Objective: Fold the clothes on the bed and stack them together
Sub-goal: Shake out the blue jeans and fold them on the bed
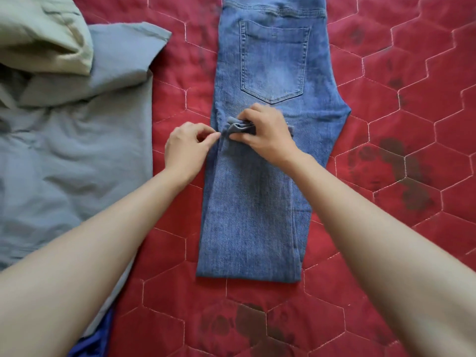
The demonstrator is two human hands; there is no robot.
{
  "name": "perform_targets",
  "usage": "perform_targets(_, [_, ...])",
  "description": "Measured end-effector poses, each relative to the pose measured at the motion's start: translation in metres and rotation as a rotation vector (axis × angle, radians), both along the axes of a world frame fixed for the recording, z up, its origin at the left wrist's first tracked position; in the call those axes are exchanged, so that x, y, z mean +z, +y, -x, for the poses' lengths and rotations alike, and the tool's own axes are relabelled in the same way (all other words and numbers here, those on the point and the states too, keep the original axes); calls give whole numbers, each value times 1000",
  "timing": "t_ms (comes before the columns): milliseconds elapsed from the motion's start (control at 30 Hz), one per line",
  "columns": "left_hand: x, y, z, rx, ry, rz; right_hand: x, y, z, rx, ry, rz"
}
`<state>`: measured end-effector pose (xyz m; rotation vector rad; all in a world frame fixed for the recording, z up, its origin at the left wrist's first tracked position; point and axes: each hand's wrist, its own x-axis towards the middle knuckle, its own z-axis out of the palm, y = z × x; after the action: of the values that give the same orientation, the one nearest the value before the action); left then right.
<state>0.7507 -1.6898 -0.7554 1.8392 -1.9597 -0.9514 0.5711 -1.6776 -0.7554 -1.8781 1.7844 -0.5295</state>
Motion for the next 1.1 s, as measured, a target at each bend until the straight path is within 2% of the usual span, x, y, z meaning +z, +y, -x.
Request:
perform_targets(133, [4, 2, 9, 66, -10, -152, 17, 25, 9, -118, -183, 133])
perform_targets(233, [5, 3, 12, 48, -55, -252, 24, 39, 12, -188, -204, 194])
perform_targets(333, [4, 5, 5, 72, -74, -252, 25, 39, 8, -219, -182, 191])
perform_targets(433, [6, 12, 2, 141, -51, -193, 17, 26, 1, -183, -135, 153])
perform_targets(500, [6, 19, 4, 174, -33, -89, 4, 12, -4, -144, -52, 126])
perform_targets(600, [10, 29, 1, 233, -53, 205, -18, 1, -13, -49, 244, 79])
perform_targets(700, [12, 55, 6, -14, -70, 503, -30, 0, -17, -29, 389, 109])
perform_targets(767, [4, 84, 15, -284, -120, 518, -31, 3, -18, -35, 379, 133])
perform_targets(833, [-9, 110, 16, -491, -284, 415, -29, 8, -18, -44, 387, 157])
perform_targets(900, [-23, 125, 11, -539, -416, 301, -27, 18, -19, -35, 406, 210])
perform_targets(967, [-32, 128, 7, -514, -445, 249, -29, 33, -22, 25, 447, 264])
perform_targets(1033, [-37, 127, 9, -512, -457, 253, -35, 47, -19, 96, 526, 176])
perform_targets(1100, [-40, 128, 10, -523, -449, 272, -40, 50, -6, 78, 593, 45])
